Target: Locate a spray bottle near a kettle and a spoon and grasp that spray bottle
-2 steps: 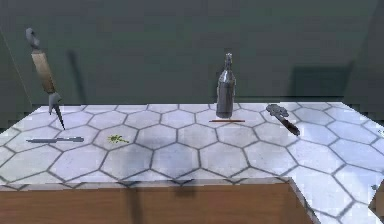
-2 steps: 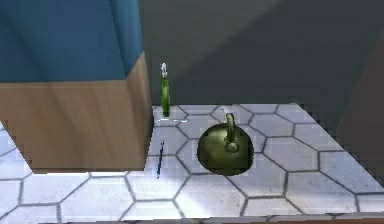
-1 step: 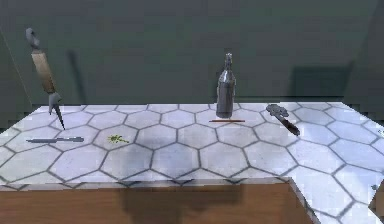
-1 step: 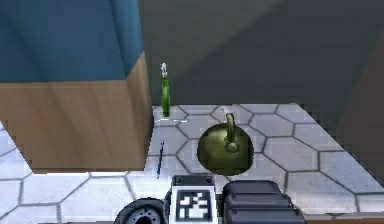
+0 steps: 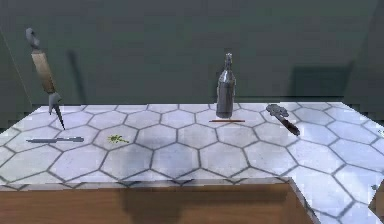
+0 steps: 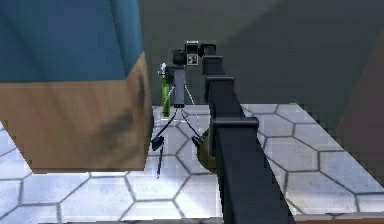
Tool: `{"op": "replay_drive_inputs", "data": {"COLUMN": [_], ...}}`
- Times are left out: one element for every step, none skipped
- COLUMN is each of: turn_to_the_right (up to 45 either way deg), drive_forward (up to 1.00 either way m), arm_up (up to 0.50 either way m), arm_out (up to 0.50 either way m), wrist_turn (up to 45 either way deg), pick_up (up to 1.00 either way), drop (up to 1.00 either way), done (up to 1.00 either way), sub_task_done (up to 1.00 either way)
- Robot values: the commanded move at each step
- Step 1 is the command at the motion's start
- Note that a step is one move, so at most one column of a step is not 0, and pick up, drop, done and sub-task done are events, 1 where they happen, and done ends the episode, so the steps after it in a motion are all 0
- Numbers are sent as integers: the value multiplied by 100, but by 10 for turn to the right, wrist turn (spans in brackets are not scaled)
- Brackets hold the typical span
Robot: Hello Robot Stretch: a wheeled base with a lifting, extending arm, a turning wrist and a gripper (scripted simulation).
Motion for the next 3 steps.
{"op": "replay_drive_inputs", "data": {"turn_to_the_right": [0, 0, 0], "drive_forward": [0, 0, 0], "arm_up": [0, 0, 0], "arm_out": [0, 0, 0], "wrist_turn": [450, 450, 450], "pick_up": [0, 0, 0], "drop": [0, 0, 0], "done": [0, 0, 0], "sub_task_done": [0, 0, 0]}}
